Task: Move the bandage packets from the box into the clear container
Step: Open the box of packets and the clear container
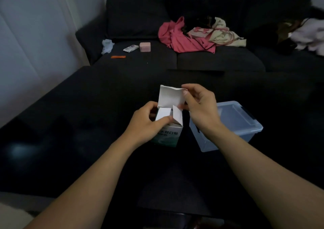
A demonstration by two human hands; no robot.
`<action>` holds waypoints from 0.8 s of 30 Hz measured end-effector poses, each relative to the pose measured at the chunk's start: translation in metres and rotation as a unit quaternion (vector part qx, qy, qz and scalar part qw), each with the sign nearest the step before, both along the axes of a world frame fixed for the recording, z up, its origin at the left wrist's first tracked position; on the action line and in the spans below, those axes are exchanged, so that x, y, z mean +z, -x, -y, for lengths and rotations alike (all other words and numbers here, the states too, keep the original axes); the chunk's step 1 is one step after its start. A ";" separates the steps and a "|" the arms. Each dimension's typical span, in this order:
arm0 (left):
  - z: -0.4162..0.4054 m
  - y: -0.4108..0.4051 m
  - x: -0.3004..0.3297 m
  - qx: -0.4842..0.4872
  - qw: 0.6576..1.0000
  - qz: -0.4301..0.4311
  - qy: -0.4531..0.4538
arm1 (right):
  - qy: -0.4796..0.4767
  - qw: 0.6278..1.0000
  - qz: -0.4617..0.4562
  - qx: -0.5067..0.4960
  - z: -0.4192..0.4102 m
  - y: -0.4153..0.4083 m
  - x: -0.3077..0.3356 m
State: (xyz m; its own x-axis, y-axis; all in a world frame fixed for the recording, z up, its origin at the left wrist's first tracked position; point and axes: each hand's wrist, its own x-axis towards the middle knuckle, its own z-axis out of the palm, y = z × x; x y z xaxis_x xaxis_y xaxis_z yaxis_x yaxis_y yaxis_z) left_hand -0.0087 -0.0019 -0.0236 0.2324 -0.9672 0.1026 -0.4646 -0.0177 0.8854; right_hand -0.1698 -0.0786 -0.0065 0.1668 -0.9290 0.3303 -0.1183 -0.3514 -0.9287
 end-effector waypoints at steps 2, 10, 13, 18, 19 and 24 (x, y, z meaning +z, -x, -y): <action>-0.004 0.004 0.001 -0.005 1.000 0.025 0.007 | -0.007 1.000 0.001 0.019 -0.005 -0.001 -0.001; -0.002 0.001 0.008 0.058 0.997 0.041 0.001 | 0.054 0.976 -0.198 -0.067 -0.038 0.003 -0.001; -0.003 0.002 0.006 0.065 0.996 0.061 0.022 | 0.052 0.963 -0.263 -0.033 -0.044 0.002 -0.002; -0.002 -0.002 0.003 0.116 0.989 0.080 0.033 | -0.019 0.978 -0.203 -0.046 -0.038 0.003 0.001; -0.002 -0.004 0.002 0.137 0.987 0.082 0.033 | -0.045 0.984 -0.171 -0.039 -0.036 0.003 0.001; 0.000 -0.016 0.000 0.223 0.971 0.086 0.026 | -0.102 0.993 -0.050 0.029 -0.029 0.006 0.004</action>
State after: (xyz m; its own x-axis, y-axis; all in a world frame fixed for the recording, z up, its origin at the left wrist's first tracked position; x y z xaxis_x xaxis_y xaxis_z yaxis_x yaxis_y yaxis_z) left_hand 0.0072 -0.0017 -0.0240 0.6016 -0.7671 0.2228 -0.5616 -0.2079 0.8009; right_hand -0.1761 -0.0493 -0.0023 0.2449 -0.9627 0.1148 -0.1993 -0.1659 -0.9658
